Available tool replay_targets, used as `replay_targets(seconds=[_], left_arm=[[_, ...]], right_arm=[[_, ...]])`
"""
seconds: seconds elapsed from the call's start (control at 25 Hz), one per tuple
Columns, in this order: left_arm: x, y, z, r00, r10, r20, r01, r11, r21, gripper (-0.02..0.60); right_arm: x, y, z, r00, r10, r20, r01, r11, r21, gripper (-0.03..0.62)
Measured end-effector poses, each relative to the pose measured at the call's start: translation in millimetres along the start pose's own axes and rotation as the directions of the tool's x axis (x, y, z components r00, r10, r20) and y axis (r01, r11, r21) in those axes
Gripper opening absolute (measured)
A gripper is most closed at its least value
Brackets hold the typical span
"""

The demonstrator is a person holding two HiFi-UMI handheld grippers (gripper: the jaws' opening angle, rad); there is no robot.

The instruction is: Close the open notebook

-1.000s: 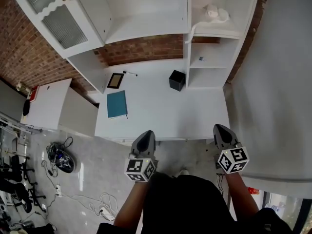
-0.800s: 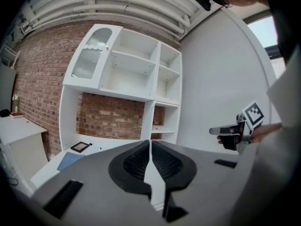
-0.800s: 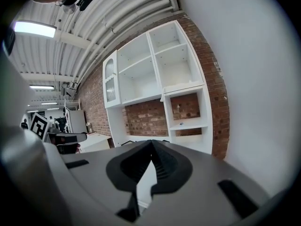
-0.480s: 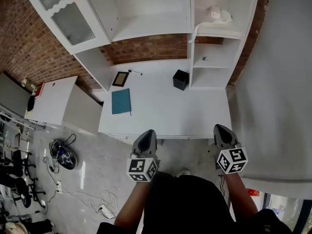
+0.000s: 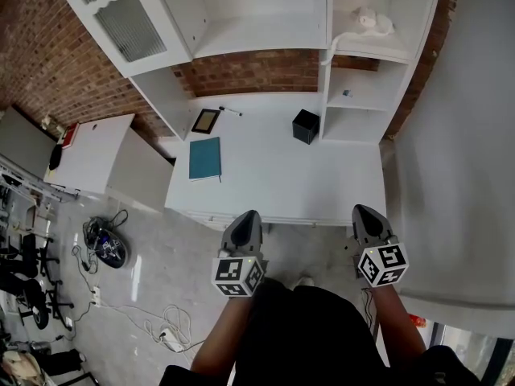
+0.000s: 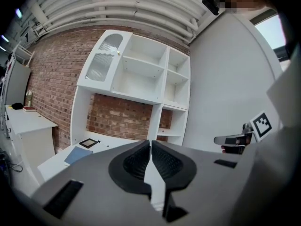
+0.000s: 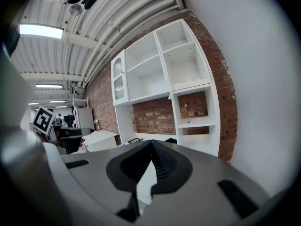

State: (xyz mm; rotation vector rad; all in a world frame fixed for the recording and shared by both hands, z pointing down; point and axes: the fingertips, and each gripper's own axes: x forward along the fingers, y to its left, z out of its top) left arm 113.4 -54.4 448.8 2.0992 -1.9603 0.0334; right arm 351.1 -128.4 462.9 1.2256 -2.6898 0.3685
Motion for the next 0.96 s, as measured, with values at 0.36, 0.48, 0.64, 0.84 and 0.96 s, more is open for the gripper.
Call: replay_targets(seconds=[0.36,0.48,0.64,0.84,0.96], left_arm=[[0.9,-7.3,-12.3,1.0,-0.005,-0.023,0.005,1.0,0.008,0.017],[0.0,-4.7,-13.1,1.0,-0.001,-0.024,0.001,1.0,0.002,0.017],[-3.3,3.1,-15.7,0.999,0.014,-0.029,-0.014,1.0,-0.009,0.017],[-2.3,10.3,-20.3,0.999,0.014,-0.035,-0.016,0.999,-0.044,0.017],[-0.6,14.8,-24.4,0.999,0.004,-0.053,-0.005,1.0,-0.027,0.017]], right_arm=[[4.9,7.4,-1.0,0.999,0.032,0.01,-0.032,0.999,-0.008,0.0],[8.7,11.1,-2.1,0.999,0.032,-0.005,-0.032,0.999,-0.028,0.0],[15.4,17.5,-8.5,0.999,0.039,-0.033,-0.04,0.999,-0.027,0.0],[23.5,23.9,-10.6,0.997,0.056,-0.05,-0.058,0.997,-0.042,0.0],[30.4,29.9,-11.7,0.997,0.063,-0.052,-0.065,0.997,-0.046,0.0]])
